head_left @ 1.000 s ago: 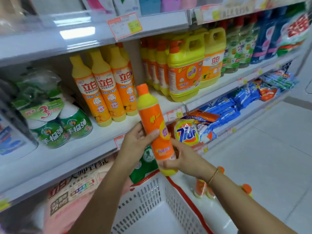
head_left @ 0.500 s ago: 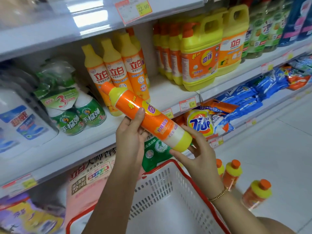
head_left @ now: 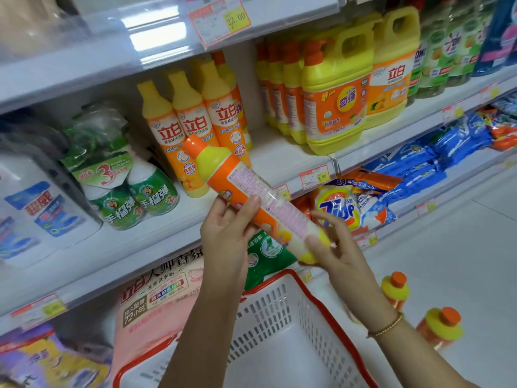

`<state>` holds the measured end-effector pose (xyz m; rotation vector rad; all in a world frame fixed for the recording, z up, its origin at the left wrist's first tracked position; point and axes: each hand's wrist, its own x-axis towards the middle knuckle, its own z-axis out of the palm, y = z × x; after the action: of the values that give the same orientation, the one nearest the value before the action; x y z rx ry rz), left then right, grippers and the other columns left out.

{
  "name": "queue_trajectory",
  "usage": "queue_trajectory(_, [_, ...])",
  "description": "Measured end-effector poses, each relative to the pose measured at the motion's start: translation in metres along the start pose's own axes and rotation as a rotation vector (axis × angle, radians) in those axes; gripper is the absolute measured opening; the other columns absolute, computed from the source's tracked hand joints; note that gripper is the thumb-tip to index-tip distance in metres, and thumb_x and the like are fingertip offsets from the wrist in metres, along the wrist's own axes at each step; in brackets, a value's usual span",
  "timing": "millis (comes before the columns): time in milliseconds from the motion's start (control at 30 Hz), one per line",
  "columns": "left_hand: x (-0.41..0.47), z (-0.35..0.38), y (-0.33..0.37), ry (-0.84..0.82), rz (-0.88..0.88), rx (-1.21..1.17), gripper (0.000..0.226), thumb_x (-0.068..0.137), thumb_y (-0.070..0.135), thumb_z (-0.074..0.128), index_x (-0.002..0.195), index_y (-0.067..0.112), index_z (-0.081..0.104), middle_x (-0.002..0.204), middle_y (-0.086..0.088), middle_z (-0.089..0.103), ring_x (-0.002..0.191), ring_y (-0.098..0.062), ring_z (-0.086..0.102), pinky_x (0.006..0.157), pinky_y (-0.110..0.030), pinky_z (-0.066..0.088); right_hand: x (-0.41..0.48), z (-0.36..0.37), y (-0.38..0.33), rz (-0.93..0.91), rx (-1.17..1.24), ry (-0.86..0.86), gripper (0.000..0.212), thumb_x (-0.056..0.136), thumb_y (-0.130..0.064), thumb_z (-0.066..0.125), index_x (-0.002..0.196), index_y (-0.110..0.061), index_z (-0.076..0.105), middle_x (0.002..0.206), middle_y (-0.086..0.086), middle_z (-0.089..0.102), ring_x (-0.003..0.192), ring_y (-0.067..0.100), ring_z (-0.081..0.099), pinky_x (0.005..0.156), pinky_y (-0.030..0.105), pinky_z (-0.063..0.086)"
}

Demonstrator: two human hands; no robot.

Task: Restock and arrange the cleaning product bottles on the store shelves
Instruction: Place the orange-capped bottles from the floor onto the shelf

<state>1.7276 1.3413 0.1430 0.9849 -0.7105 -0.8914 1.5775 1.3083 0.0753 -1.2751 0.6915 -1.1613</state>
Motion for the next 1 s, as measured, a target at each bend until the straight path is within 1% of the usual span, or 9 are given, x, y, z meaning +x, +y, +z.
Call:
queue_trajectory(100, [-0.001, 0.003, -0.002, 0.059, -0.018, -0.016, 0.056, 0.074, 0.021, 0.069, 0.128, 0.011, 0.057, 0.12, -0.006, 0.068, 0.109, -0.018, 0.066, 0.097, -0.042, 0.052, -0.002, -0.004, 0.009, -0.459, -0.621, 0.035, 0.058, 0.079, -0.034, 0.074, 0.13, -0.034, 0.046, 0.125, -0.021, 0.045, 0.12, -0.004, 0.044, 0.094, 0.015, 0.044])
queue_trajectory(167, [-0.002, 0.002, -0.004, 0.061, -0.043, -0.011, 0.059, 0.075, 0.025, 0.069, 0.13, 0.012, 0.056, 0.122, -0.006, 0.067, 0.111, -0.019, 0.065, 0.099, -0.043, 0.05, -0.002, -0.005, 0.01, -0.533, -0.675, 0.056, 0.058, 0.08, -0.037, 0.071, 0.132, -0.033, 0.045, 0.126, -0.021, 0.043, 0.122, -0.005, 0.042, 0.095, 0.012, 0.042])
queue_trajectory(267, [-0.003, -0.003, -0.004, 0.003, -0.046, -0.009, 0.058, 0.079, 0.027, 0.066, 0.134, 0.014, 0.052, 0.126, -0.005, 0.065, 0.114, -0.018, 0.063, 0.098, -0.039, 0.05, -0.002, -0.004, 0.001, -0.359, -0.365, 0.027, 0.051, 0.08, -0.037, 0.069, 0.128, -0.036, 0.05, 0.124, -0.027, 0.049, 0.117, 0.005, 0.051, 0.081, 0.018, 0.052])
queue_trajectory(433, [-0.009, -0.003, -0.007, -0.066, -0.046, -0.078, 0.067, 0.08, 0.022, 0.07, 0.141, 0.018, 0.044, 0.13, -0.005, 0.062, 0.121, -0.019, 0.058, 0.102, -0.041, 0.047, -0.005, -0.005, -0.005, -0.149, 0.05, -0.069, 0.044, 0.083, -0.022, 0.065, 0.125, -0.029, 0.057, 0.114, -0.01, 0.059, 0.097, 0.015, 0.063, 0.065, 0.026, 0.055])
queue_trajectory(600, [-0.017, 0.002, -0.008, -0.029, -0.114, -0.128, 0.075, 0.067, 0.031, 0.082, 0.134, 0.021, 0.051, 0.122, -0.007, 0.066, 0.113, -0.024, 0.063, 0.088, -0.04, 0.054, -0.008, -0.005, -0.01, 0.047, 0.184, -0.134, 0.057, 0.072, -0.062, 0.068, 0.118, -0.029, 0.061, 0.094, 0.005, 0.064, 0.062, 0.017, 0.059, 0.047, 0.024, 0.046])
queue_trajectory(667, [-0.015, 0.003, -0.006, 0.007, -0.166, -0.145, 0.075, 0.068, 0.034, 0.076, 0.136, 0.017, 0.049, 0.124, -0.01, 0.065, 0.111, -0.025, 0.064, 0.084, -0.039, 0.056, -0.01, -0.005, -0.013, 0.012, 0.157, -0.181, 0.069, 0.064, -0.064, 0.073, 0.121, -0.028, 0.058, 0.097, 0.006, 0.063, 0.064, 0.019, 0.061, 0.048, 0.026, 0.048])
queue_trajectory(800, [-0.006, 0.005, 0.0, 0.029, -0.334, -0.278, 0.068, 0.073, 0.032, 0.064, 0.134, 0.006, 0.049, 0.119, -0.016, 0.067, 0.108, -0.026, 0.066, 0.084, -0.039, 0.058, -0.015, 0.001, -0.027, -0.089, 0.153, -0.211, 0.068, 0.068, -0.013, 0.077, 0.129, -0.025, 0.049, 0.112, -0.004, 0.065, 0.077, 0.008, 0.065, 0.063, 0.023, 0.053])
queue_trajectory(867, [-0.005, 0.004, 0.0, 0.014, -0.378, -0.307, 0.065, 0.075, 0.032, 0.062, 0.133, 0.005, 0.05, 0.115, -0.016, 0.069, 0.105, -0.025, 0.068, 0.086, -0.04, 0.056, -0.017, 0.0, -0.03, -0.081, 0.149, -0.22, 0.069, 0.07, -0.003, 0.074, 0.129, -0.025, 0.048, 0.11, -0.008, 0.067, 0.081, 0.005, 0.066, 0.068, 0.019, 0.053])
queue_trajectory(1000, [-0.004, 0.004, -0.003, -0.023, -0.405, -0.292, 0.062, 0.076, 0.028, 0.061, 0.133, 0.007, 0.05, 0.11, -0.014, 0.071, 0.099, -0.022, 0.07, 0.081, -0.039, 0.058, -0.018, -0.016, -0.035, -0.056, 0.007, -0.199, 0.054, 0.079, -0.042, 0.069, 0.127, -0.027, 0.051, 0.108, -0.003, 0.068, 0.094, 0.012, 0.068, 0.074, 0.021, 0.054])
